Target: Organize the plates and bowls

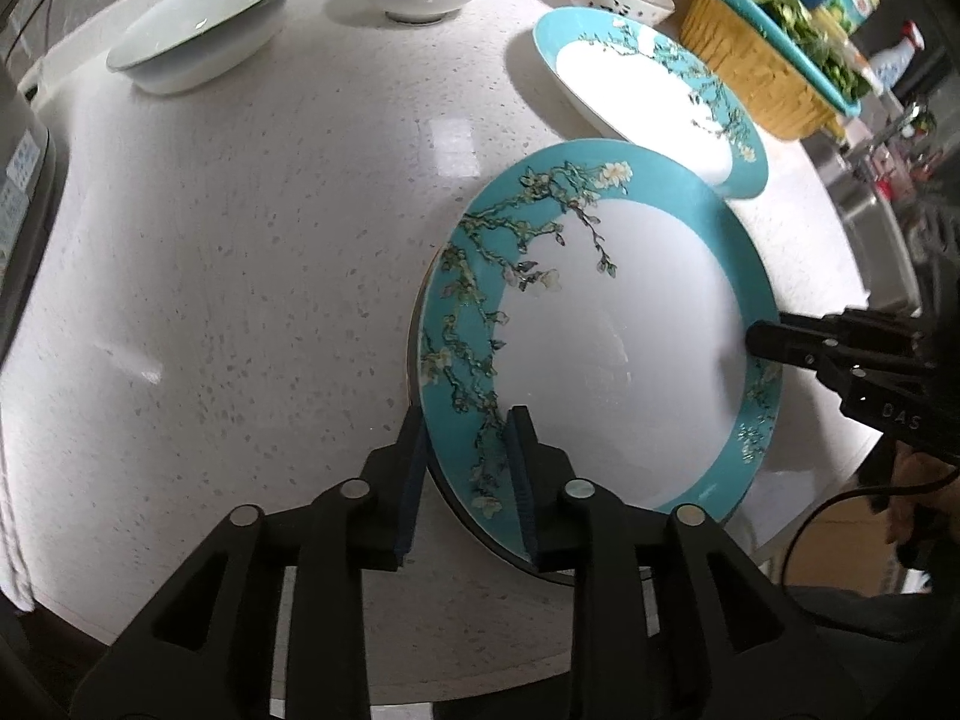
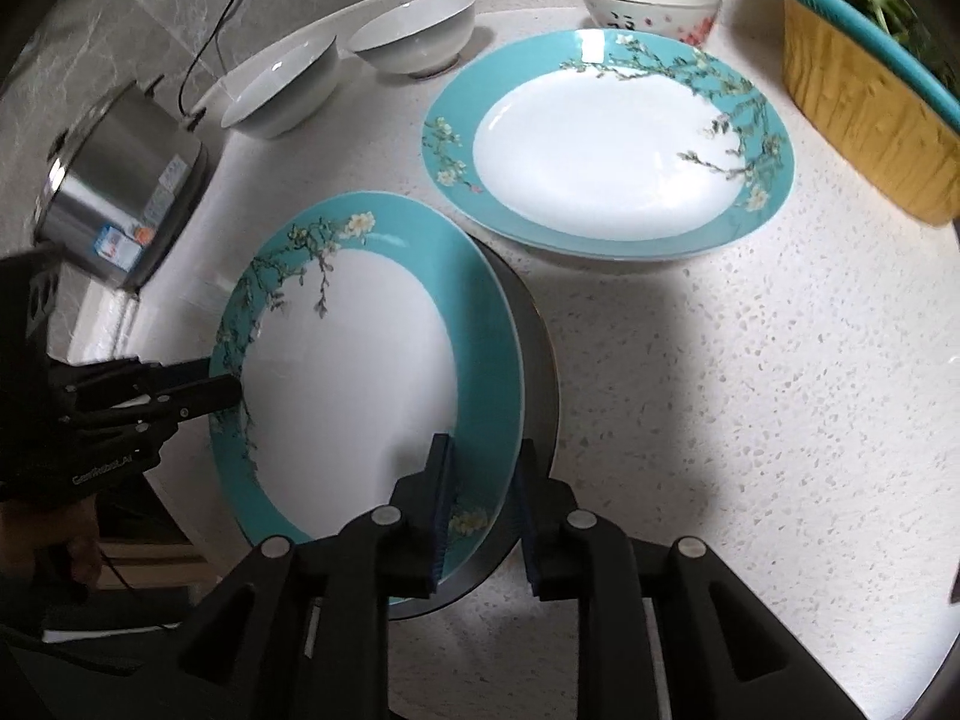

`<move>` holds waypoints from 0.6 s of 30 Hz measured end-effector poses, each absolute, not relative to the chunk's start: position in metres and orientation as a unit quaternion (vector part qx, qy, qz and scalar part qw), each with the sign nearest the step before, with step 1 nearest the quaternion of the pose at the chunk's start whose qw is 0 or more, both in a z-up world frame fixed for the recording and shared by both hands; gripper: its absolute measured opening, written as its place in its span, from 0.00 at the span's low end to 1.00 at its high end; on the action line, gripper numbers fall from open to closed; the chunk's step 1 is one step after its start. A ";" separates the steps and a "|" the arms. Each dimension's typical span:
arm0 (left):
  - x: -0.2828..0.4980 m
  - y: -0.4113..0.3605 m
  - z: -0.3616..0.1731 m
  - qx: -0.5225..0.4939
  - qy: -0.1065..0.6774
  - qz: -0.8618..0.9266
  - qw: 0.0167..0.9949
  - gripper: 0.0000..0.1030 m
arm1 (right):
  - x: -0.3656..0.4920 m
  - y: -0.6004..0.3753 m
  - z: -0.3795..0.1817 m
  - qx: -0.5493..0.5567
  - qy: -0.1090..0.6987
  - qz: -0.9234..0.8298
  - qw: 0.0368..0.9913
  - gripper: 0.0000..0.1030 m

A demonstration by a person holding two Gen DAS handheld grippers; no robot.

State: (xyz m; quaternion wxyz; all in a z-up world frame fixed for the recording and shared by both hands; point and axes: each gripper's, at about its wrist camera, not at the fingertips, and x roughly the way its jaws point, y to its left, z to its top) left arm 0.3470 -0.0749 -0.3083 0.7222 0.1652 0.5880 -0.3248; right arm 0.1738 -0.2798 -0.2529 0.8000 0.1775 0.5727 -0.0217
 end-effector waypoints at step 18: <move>0.340 -0.086 -0.315 0.176 0.588 -0.329 0.717 0.54 | 0.184 -0.255 -0.251 0.089 0.588 -0.054 0.802 0.25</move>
